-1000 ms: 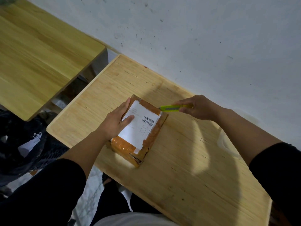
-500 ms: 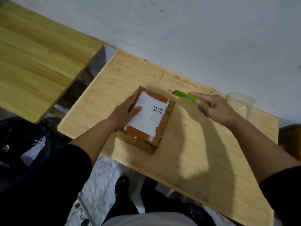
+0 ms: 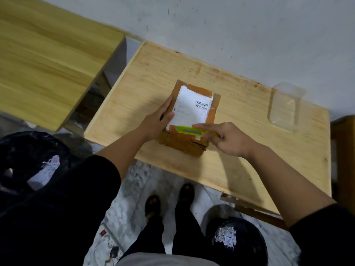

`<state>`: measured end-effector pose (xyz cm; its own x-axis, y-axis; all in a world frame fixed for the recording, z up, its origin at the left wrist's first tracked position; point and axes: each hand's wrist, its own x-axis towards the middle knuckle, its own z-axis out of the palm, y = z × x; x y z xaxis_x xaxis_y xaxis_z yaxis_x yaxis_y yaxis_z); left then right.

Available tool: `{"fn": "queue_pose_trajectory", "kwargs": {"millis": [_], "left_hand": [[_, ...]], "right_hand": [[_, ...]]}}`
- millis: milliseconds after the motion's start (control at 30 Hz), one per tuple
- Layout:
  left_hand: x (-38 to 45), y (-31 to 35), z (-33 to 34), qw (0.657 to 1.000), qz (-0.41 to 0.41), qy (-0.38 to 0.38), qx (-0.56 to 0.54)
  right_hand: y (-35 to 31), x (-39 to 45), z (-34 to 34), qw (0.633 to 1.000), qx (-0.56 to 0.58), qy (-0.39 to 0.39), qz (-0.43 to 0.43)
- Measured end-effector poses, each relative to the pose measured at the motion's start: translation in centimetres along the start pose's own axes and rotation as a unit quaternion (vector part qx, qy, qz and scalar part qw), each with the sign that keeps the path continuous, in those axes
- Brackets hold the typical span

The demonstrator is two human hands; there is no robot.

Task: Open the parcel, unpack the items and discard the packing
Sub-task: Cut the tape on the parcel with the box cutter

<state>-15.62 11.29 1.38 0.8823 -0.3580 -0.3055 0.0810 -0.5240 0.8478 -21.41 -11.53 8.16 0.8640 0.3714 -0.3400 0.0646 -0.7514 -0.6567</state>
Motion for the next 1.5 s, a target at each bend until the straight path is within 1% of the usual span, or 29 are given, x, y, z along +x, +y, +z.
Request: {"fn": "queue_pose_trajectory", "kwargs": {"millis": [167, 333, 533, 933, 1200, 1500], "left_hand": [[0.2, -0.3, 0.0, 1.000, 0.000, -0.003, -0.022], [0.2, -0.3, 0.0, 1.000, 0.000, 0.004, -0.030], [0.1, -0.4, 0.1, 1.000, 0.005, 0.004, -0.016], [0.1, -0.2, -0.1, 1.000, 0.005, -0.001, 0.010], [0.1, -0.1, 0.0, 0.999, 0.008, -0.001, 0.032], [0.0, 0.1, 0.1, 0.999, 0.006, 0.002, 0.043]], "right_hand": [[-1.1, 0.5, 0.9, 0.998, -0.049, -0.002, -0.026], [-1.5, 0.9, 0.8, 0.995, -0.093, -0.001, -0.033], [-2.0, 1.0, 0.9, 0.988, -0.141, 0.014, -0.068], [-1.1, 0.8, 0.0, 0.992, -0.116, -0.020, -0.034], [-0.1, 0.6, -0.6, 0.992, -0.114, -0.039, -0.030], [1.0, -0.1, -1.0, 0.990, -0.130, -0.037, -0.049]]}}
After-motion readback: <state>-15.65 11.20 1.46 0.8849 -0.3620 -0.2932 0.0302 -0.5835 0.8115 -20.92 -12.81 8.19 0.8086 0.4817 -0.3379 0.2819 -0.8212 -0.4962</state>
